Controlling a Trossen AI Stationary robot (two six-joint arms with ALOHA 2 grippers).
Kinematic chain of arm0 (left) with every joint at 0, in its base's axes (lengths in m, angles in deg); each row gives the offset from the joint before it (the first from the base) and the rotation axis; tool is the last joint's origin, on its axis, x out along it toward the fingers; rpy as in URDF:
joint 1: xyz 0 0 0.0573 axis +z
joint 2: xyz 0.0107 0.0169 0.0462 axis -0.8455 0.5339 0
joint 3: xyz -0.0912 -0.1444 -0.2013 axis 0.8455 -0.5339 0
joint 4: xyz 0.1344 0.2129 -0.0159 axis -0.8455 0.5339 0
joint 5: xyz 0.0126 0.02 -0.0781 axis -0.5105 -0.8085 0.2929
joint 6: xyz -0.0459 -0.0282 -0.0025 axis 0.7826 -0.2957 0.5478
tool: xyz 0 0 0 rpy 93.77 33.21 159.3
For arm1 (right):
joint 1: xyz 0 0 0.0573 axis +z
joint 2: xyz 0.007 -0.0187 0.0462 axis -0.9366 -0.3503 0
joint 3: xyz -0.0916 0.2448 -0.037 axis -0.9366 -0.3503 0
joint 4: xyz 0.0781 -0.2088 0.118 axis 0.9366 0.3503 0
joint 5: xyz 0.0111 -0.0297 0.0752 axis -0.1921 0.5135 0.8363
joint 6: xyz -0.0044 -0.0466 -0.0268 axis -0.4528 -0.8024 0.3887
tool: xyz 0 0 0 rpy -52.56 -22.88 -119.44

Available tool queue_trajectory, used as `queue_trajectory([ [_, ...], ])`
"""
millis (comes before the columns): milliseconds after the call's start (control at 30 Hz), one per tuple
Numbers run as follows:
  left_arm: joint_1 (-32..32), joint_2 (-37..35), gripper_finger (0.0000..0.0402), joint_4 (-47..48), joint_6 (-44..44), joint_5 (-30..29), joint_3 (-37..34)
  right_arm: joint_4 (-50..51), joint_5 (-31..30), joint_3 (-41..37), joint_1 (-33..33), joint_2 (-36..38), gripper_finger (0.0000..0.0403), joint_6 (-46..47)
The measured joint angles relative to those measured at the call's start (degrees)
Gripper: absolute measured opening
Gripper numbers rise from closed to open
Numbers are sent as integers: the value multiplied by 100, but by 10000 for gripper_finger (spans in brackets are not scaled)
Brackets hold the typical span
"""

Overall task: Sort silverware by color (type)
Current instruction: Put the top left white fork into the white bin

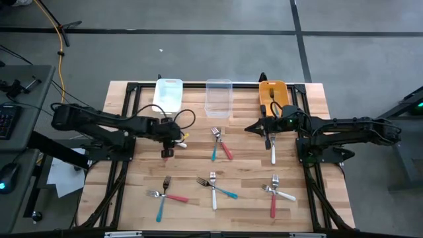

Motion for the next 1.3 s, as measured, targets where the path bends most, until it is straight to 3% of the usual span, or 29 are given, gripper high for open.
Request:
queue_trajectory([
  [533, 217, 1138, 138, 486, -718, -47, 246, 221, -1, 0, 0, -2, 1, 61],
  [633, 212, 1178, 116, 491, -693, -28, 252, 246, -2, 0, 0, -2, 1, 61],
  [800, 186, 1181, 44, 499, -924, 14, 248, 245, -2, 0, 0, -2, 1, 61],
  [933, 219, 1188, 37, 521, -942, 15, 260, 260, -2, 0, 0, -2, 1, 45],
  [1167, 315, 1213, 37, 926, -768, -459, 919, 279, -2, 0, 0, -2, 1, -221],
  [1300, 810, 1081, 37, 1208, -235, -628, 1383, 312, -2, 0, 0, -2, 1, -247],
])
